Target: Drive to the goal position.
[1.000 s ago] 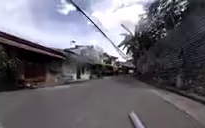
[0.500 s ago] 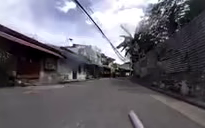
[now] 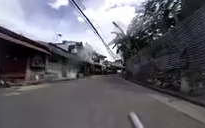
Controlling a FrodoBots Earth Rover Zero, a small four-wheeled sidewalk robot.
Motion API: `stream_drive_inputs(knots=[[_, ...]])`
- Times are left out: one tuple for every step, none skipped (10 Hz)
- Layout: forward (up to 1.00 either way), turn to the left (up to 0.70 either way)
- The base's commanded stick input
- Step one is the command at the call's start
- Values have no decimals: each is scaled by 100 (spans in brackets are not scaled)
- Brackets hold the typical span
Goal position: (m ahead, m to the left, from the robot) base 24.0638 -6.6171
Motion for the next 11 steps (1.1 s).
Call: stream_drive_inputs(knots=[[85, -5], [85, -1], [85, -10], [85, -25], [85, -34], [85, -34], [85, -34], [85, -34], [85, -34], [85, -34], [85, -34]])
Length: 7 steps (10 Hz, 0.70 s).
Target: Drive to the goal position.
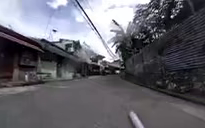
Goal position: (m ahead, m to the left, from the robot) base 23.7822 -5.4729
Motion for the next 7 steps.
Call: stream_drive_inputs(knots=[[85, -34], [85, -34], [85, -34], [85, -27], [85, -7], [85, 0], [85, 0]])
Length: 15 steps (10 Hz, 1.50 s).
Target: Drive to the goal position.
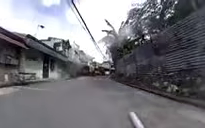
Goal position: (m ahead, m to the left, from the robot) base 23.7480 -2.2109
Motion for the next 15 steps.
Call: stream_drive_inputs(knots=[[85, 0], [85, 0], [85, 0], [85, 0], [85, 0], [85, 0], [85, 0], [85, 0], [85, 0], [85, 0], [85, 0], [85, 0], [85, 0], [85, 0], [85, 0]])
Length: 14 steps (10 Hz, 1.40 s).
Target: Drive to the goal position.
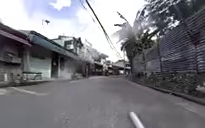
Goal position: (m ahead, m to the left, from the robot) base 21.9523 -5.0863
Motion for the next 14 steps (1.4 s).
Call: stream_drive_inputs(knots=[[85, -3], [85, -10], [85, -24], [85, -33], [85, -34], [85, -34], [85, -34], [85, -34], [85, -34], [85, -31], [85, -25], [85, -13], [85, -3], [85, 0]])
